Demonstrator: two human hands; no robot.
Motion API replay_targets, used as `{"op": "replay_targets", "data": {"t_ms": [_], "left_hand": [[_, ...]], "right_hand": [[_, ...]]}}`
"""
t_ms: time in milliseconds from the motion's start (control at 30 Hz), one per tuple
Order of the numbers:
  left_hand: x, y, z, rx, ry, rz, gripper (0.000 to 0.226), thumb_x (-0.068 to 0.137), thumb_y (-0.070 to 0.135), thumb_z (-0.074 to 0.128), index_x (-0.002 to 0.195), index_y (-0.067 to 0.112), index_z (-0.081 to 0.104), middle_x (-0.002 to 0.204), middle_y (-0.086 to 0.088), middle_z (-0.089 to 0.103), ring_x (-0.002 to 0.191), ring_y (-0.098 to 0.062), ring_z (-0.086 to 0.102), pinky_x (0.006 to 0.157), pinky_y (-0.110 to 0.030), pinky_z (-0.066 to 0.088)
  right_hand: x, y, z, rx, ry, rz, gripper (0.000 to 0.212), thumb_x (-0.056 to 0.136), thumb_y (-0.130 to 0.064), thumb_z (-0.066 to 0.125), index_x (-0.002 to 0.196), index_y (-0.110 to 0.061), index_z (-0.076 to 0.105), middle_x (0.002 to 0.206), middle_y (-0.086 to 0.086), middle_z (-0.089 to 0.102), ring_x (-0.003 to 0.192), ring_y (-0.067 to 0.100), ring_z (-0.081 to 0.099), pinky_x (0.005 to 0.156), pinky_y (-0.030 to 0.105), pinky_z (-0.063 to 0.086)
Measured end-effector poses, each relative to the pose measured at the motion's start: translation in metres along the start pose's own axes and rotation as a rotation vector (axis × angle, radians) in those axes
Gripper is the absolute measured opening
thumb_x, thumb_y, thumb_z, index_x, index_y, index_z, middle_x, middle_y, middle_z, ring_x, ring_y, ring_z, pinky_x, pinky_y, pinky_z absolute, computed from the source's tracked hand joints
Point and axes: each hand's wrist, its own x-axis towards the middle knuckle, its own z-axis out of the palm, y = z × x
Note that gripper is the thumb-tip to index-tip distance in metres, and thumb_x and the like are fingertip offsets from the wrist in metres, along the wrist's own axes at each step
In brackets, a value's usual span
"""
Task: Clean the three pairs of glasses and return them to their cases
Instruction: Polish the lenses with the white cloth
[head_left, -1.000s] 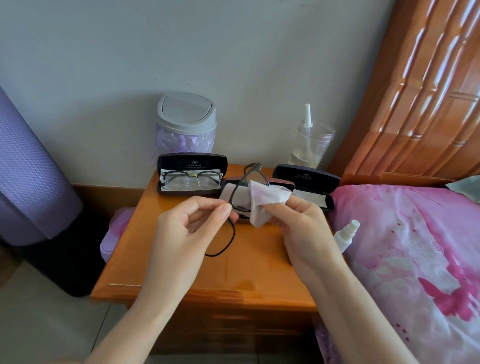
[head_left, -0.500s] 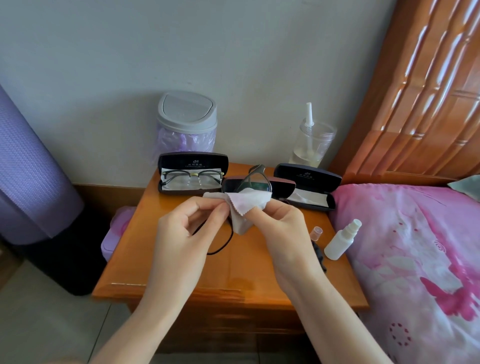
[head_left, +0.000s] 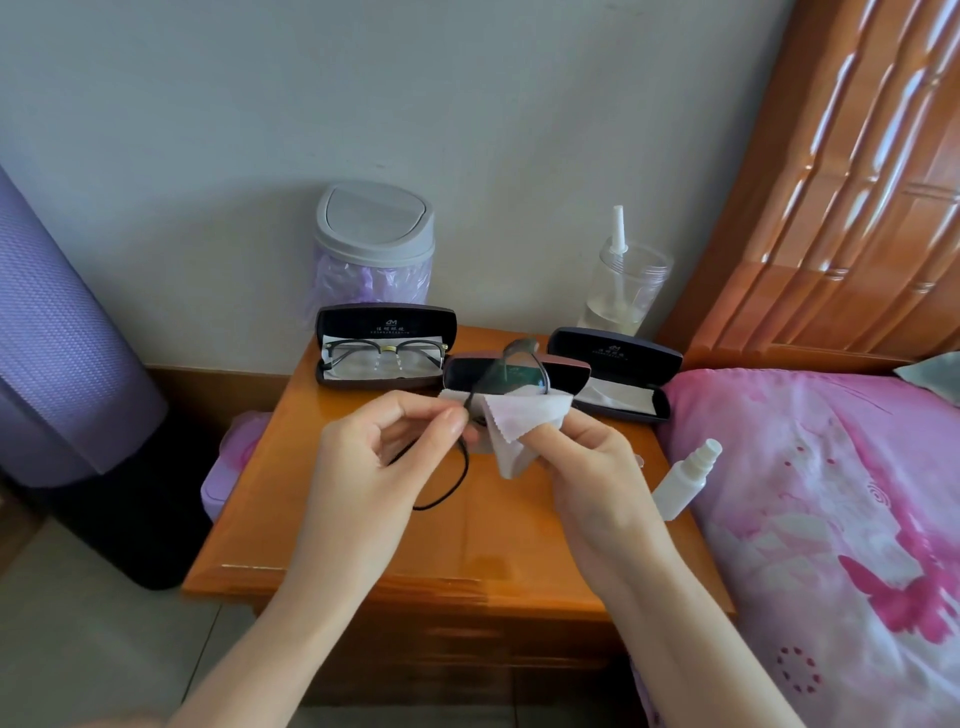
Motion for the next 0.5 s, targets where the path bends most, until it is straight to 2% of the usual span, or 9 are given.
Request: {"op": "replay_targets", "data": {"t_ms": [100,200,300,333,500], "left_hand": [[-0.001,0.000,0.001,0.038,-0.019,-0.003,0.013,0.083,0.017,0.065,0.085,0.029,0.069,0.084,0.022,0.071,0.084,0.006,0.066,0.068,-0.002,0.045],[0.000,0.000,0.000,0.037,0.004,-0.007,0.009,0.081,0.023,0.064,0.086,0.029,0.069,0.086,0.021,0.071,0.085,0.006,0.065,0.068,-0.002,0.045],[0.000,-0.001,0.000,0.029,-0.003,-0.007,0.007,0.082,0.021,0.064,0.085,0.022,0.071,0.081,0.015,0.073,0.084,0.002,0.067,0.071,-0.004,0.047],[-0.001,-0.001,0.000,0.027,-0.006,-0.003,0.007,0.084,0.018,0.064,0.084,0.019,0.071,0.079,0.012,0.073,0.083,0.000,0.068,0.072,-0.005,0.047],[0.000,-0.002,0.001,0.026,-0.005,0.005,0.008,0.085,0.016,0.063,0.084,0.018,0.071,0.079,0.013,0.073,0.083,0.001,0.067,0.073,-0.005,0.047]], "right_hand": [[0.001,0.000,0.007,0.038,-0.002,0.023,0.011,0.079,-0.020,0.068,0.083,-0.016,0.077,0.088,0.000,0.076,0.102,0.016,0.064,0.102,0.038,0.041],[0.002,-0.005,0.012,0.088,-0.004,0.016,0.015,0.070,-0.026,0.070,0.080,-0.018,0.077,0.086,-0.003,0.075,0.096,0.011,0.065,0.096,0.033,0.045],[0.008,-0.011,0.011,0.146,0.039,0.025,0.011,0.082,-0.015,0.065,0.078,-0.015,0.075,0.075,-0.004,0.074,0.079,0.007,0.066,0.077,0.024,0.047],[0.010,-0.014,0.010,0.164,0.071,0.028,0.013,0.084,-0.014,0.064,0.075,-0.016,0.074,0.071,-0.006,0.072,0.078,0.007,0.065,0.075,0.023,0.045],[0.014,-0.016,0.010,0.200,0.160,0.035,0.028,0.086,-0.018,0.063,0.061,-0.019,0.074,0.067,-0.006,0.070,0.083,0.015,0.060,0.086,0.032,0.043]]}}
